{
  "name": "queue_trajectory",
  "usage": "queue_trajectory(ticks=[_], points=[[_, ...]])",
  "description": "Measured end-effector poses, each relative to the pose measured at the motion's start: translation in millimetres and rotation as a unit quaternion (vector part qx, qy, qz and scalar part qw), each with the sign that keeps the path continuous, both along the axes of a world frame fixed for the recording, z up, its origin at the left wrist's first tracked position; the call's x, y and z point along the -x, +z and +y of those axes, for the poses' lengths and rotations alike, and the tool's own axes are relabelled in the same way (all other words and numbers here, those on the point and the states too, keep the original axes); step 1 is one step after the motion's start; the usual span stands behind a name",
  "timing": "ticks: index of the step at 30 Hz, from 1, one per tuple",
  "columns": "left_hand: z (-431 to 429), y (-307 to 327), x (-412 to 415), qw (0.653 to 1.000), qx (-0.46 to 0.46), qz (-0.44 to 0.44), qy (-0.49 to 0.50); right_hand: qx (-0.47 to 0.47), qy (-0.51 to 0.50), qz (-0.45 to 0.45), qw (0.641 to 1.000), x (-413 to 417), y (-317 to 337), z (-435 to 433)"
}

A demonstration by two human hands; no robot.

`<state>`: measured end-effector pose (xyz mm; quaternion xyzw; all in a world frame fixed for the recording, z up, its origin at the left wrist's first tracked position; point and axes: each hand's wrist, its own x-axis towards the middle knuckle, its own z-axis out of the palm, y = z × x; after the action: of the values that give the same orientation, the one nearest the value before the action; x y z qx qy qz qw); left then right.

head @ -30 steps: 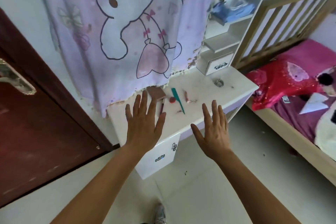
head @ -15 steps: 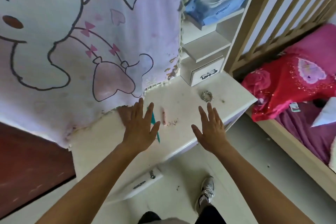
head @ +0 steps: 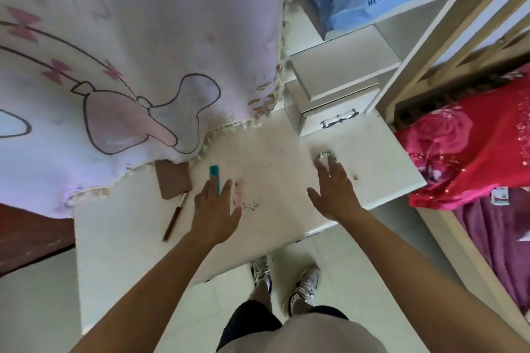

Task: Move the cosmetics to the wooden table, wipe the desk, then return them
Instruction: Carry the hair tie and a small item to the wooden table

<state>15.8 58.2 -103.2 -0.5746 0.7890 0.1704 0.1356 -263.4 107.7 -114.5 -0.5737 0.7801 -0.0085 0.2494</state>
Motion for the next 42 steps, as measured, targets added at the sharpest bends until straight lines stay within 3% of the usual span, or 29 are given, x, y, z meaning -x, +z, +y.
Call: queue_trajectory(ticks=[7, 12, 20, 27, 32, 36, 42], points=[[-38, -49, 26, 0.998, -0.022, 0.033, 0.044, -0.037, -0.011, 0.010, 0.999, 11, -34, -30], [-57, -67, 31, 0.997, -0.025, 0.072, 0.024, -0.065, 0.021, 0.049, 0.996, -18, -56, -41], [-78, -46, 22, 0.988, -0.011, 0.147, 0.043, 0.009, 0.012, 0.073, 0.997, -26, -40, -50], [-82, 24, 0, 0.972, 0.104, 0.183, 0.100, 0.134, 0.070, 0.003, 0.989, -27, 17, -76], [-27, 62, -30, 0.944, 0.200, 0.206, 0.161, 0.202, 0.124, -0.071, 0.969, -56, 27, -81], [53, 73, -69, 0.925, 0.237, 0.159, 0.250, 0.219, 0.210, -0.108, 0.947, -98, 29, -63], [195, 98, -138, 0.862, 0.290, 0.085, 0.408, 0.200, 0.335, -0.213, 0.896, -203, 56, -7]])
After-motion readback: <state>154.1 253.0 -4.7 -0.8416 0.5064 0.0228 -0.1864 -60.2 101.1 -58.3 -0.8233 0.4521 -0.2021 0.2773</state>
